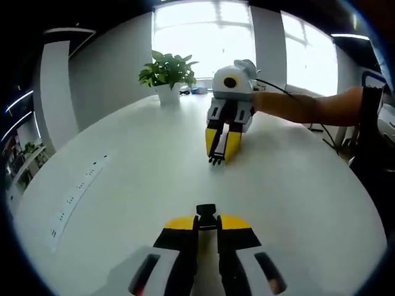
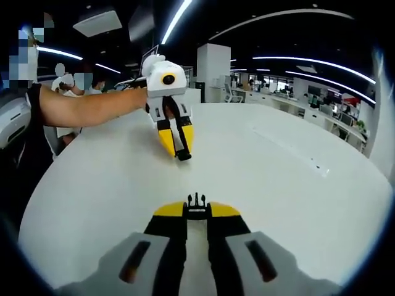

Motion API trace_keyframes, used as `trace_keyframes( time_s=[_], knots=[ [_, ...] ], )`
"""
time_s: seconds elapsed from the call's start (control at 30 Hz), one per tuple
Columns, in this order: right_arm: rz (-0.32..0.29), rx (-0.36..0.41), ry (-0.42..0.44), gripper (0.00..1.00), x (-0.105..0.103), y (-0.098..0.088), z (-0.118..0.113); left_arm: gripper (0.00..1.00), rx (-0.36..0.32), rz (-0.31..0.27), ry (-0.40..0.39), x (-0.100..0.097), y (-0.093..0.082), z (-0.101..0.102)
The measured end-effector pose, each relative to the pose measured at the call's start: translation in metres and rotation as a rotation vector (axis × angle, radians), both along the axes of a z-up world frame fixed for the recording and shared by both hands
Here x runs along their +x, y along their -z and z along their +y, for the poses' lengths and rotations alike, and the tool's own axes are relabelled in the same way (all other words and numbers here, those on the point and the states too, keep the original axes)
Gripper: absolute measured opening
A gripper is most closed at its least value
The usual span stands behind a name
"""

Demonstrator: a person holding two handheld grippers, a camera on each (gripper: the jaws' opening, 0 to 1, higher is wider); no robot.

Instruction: Snap the two parts of the plastic buckle together until the buckle closes and remains connected.

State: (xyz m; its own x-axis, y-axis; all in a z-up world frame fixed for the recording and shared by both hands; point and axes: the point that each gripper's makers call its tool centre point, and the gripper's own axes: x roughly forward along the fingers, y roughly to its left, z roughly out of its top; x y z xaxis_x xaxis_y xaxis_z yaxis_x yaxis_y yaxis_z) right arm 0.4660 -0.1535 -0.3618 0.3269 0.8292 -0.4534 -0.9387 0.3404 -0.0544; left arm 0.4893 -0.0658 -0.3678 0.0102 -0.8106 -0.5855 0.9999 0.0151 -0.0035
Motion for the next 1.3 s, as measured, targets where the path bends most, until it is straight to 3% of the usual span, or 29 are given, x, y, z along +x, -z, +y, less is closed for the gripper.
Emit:
trace_keyframes(
  time_s=[0.5, 0.77, 1.3],
  knots=[
    [-0.001, 0.004, -0.007, 0.11, 0.0, -0.005, 0.006, 0.09, -0.005, 0.002, 0.001, -0.006, -0.005, 0.006],
    [0.014, 0.005, -0.023, 0.11, -0.013, -0.004, 0.015, 0.09, 0.002, 0.011, 0.018, -0.019, -0.004, 0.007],
    [0.009, 0.003, -0.029, 0.11, -0.018, -0.006, 0.017, 0.09, 0.006, 0.0, 0.007, -0.019, -0.005, 0.012]
  ],
)
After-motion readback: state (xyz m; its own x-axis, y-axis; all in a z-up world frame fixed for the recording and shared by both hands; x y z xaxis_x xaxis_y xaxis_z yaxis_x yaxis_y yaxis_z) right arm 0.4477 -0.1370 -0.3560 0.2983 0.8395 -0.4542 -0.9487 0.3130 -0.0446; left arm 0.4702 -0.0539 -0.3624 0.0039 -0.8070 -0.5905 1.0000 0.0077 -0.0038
